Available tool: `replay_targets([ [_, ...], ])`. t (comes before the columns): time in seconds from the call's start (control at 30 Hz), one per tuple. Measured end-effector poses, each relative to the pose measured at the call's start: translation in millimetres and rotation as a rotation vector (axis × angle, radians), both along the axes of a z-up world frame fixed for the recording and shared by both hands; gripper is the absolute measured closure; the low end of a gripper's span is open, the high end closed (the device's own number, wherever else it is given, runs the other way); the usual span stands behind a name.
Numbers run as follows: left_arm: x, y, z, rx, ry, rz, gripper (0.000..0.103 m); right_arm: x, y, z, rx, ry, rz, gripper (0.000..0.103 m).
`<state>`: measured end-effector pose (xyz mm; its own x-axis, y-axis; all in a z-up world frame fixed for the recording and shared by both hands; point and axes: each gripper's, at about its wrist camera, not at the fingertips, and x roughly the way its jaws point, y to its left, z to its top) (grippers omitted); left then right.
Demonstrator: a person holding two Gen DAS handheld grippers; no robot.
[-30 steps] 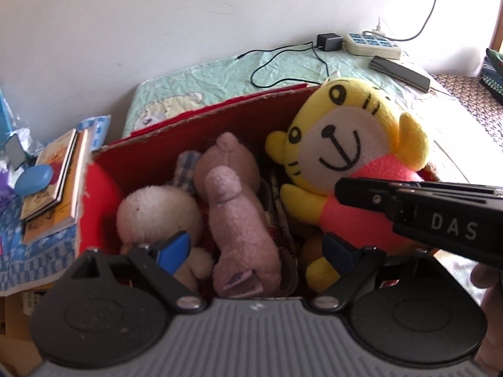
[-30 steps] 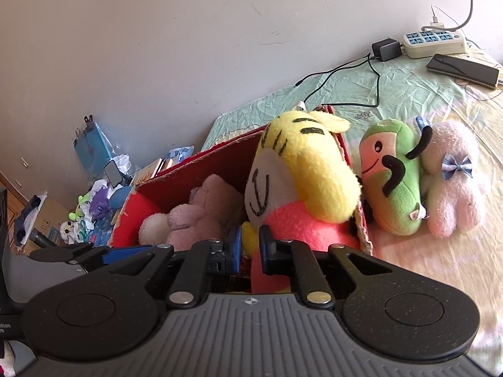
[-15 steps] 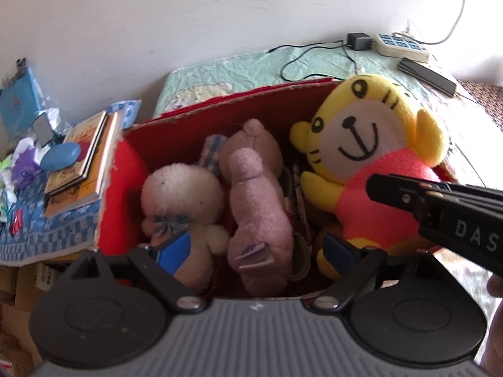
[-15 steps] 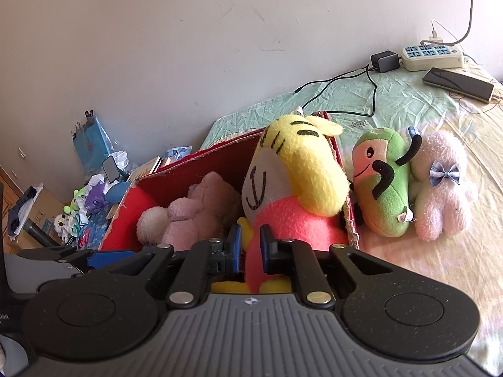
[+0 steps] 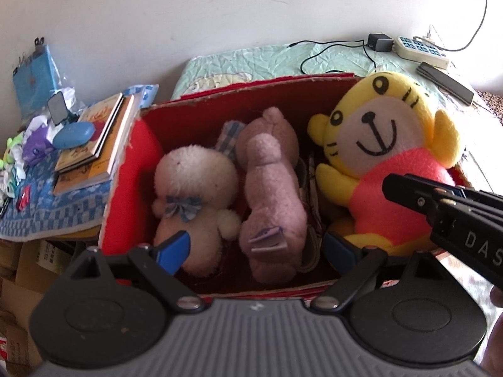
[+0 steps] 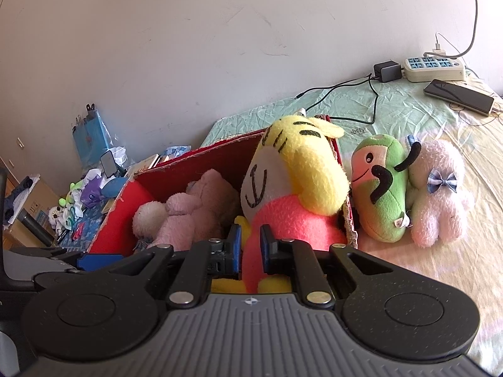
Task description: Organize objects
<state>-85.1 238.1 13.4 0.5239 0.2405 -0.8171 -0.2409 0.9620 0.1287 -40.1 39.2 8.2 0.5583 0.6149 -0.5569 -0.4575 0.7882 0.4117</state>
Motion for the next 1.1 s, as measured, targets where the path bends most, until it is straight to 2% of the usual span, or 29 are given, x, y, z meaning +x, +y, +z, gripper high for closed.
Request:
replay_targets([
  [0.2, -0.5, -0.7, -0.6, 0.009, -0.004, 0.008, 0.008, 0.1, 1.0, -0.1, -0.007, -0.005, 0.000, 0.091],
  [0.63, -3.6, 5.8, -3.3, -0.052, -0.019, 0.051, 0.008, -5.1, 5.4, -0.5, -0.030, -0.036, -0.011, 0.090],
  [0.97, -5.7, 5.2, -4.9, -0.043, -0.031, 0.051, 0.008, -6.8, 8.1, -0.3, -0.042, -0.043, -0.022, 0.090],
  [1.1, -5.4, 5.6, -6.9, -0.039, -0.034, 0.066, 0.003, -7.3, 8.1, -0.5, -0.043, -0.045, -0.023, 0.090],
])
